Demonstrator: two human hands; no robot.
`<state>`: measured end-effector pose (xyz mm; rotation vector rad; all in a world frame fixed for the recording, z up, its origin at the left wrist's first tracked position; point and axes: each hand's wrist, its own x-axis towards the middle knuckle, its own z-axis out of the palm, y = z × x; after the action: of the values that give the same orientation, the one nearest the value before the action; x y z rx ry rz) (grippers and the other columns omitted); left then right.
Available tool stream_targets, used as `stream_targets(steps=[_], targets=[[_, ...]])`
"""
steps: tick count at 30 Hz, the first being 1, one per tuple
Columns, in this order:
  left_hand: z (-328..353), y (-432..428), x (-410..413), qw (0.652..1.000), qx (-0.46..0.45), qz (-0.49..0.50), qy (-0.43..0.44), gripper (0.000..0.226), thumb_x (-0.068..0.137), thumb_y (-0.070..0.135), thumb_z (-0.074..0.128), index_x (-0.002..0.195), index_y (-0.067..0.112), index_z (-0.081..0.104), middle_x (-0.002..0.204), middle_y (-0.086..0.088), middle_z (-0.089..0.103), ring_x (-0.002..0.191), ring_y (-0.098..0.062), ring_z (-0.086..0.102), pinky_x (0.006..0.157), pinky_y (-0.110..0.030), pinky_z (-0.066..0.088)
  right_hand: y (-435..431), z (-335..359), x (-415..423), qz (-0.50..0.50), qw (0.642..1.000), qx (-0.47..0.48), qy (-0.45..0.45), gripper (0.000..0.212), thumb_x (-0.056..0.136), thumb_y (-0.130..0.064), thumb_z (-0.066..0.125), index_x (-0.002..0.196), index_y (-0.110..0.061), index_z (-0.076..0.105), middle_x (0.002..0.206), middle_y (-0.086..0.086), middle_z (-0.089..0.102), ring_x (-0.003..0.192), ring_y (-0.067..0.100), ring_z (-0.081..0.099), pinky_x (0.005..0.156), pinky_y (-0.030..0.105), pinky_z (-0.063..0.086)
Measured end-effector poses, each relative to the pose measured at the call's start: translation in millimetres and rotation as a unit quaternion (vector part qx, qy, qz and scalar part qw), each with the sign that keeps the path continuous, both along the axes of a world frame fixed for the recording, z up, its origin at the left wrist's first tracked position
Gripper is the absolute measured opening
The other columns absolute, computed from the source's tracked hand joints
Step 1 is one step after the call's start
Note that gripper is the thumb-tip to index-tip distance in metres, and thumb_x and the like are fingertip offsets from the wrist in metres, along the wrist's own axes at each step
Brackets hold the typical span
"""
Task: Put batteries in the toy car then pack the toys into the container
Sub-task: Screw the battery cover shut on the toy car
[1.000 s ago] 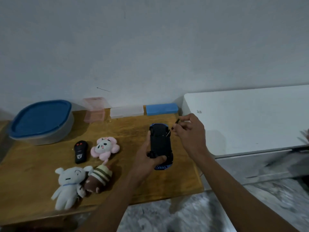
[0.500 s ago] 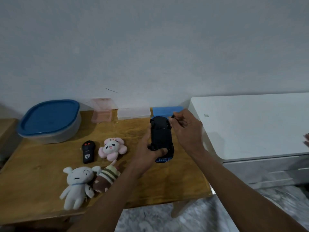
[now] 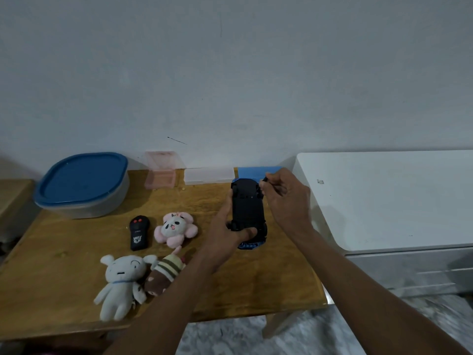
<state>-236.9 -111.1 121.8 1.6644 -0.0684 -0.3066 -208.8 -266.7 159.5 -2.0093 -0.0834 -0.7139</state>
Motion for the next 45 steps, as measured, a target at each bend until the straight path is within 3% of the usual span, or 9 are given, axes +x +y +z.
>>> stream_targets(steps=[6,15,21,25,31,45], targets=[[0.0,-0.2,-0.7,1.0,0.007,-0.001,-0.001,0.103,0.081,0.006,0.076,0.151,0.047,0.013,0.134,0.011,0.057,0.115,-0.014,0.06,0.098,-0.047,0.052,-1.9,-1.0,-0.3,-0.003,1.0,-0.01,-0.005,0.013,0.085,-0.011,0.07,0.078,-0.008,0.058,0.076,-0.015,0.065,0.078,0.005,0.069,0.073,0.03,0.06],[1.5,0.4,-5.1,1.0,0.02,-0.013,-0.001,0.102,0.082,0.009,0.076,0.153,0.045,0.011,0.119,0.03,0.053,0.114,-0.01,0.059,0.099,-0.045,0.051,-3.7,-3.1,-2.0,-0.01,1.0,-0.016,0.005,0.016,0.084,-0.011,0.07,0.077,-0.006,0.058,0.076,-0.004,0.068,0.077,0.01,0.069,0.072,0.033,0.06],[-0.1,1.9,-5.0,1.0,0.019,-0.012,0.001,0.102,0.082,0.009,0.076,0.152,0.045,0.012,0.132,0.013,0.056,0.117,-0.014,0.059,0.099,-0.047,0.051,-2.3,-0.3,-4.2,-0.005,1.0,-0.015,0.002,0.015,0.085,-0.01,0.07,0.077,-0.005,0.058,0.073,-0.007,0.066,0.075,0.008,0.069,0.071,0.029,0.06],[-2.1,2.0,-6.2,1.0,0.019,-0.012,-0.003,0.102,0.081,0.007,0.076,0.152,0.045,0.013,0.135,0.011,0.056,0.115,-0.011,0.06,0.098,-0.044,0.052,-1.6,0.6,-4.6,-0.004,1.0,-0.021,0.0,0.015,0.085,-0.011,0.069,0.077,-0.006,0.057,0.072,-0.013,0.063,0.074,0.009,0.068,0.071,0.029,0.06],[-5.2,3.2,-7.8,1.0,0.014,-0.012,0.008,0.103,0.081,0.007,0.076,0.151,0.047,0.012,0.135,0.009,0.057,0.114,-0.014,0.061,0.099,-0.048,0.051,-2.4,-2.8,-9.3,-0.008,1.0,-0.022,0.01,0.014,0.084,-0.01,0.069,0.077,-0.008,0.058,0.076,-0.004,0.067,0.076,0.015,0.07,0.072,0.038,0.06],[-10.0,2.3,-12.4,1.0,0.004,-0.012,0.014,0.104,0.079,0.007,0.077,0.15,0.049,0.014,0.135,0.01,0.058,0.117,-0.018,0.061,0.1,-0.051,0.05,-1.5,-3.3,-16.2,-0.005,0.999,-0.025,0.025,0.013,0.084,-0.011,0.069,0.079,-0.007,0.058,0.075,0.0,0.069,0.075,0.016,0.069,0.071,0.04,0.059]])
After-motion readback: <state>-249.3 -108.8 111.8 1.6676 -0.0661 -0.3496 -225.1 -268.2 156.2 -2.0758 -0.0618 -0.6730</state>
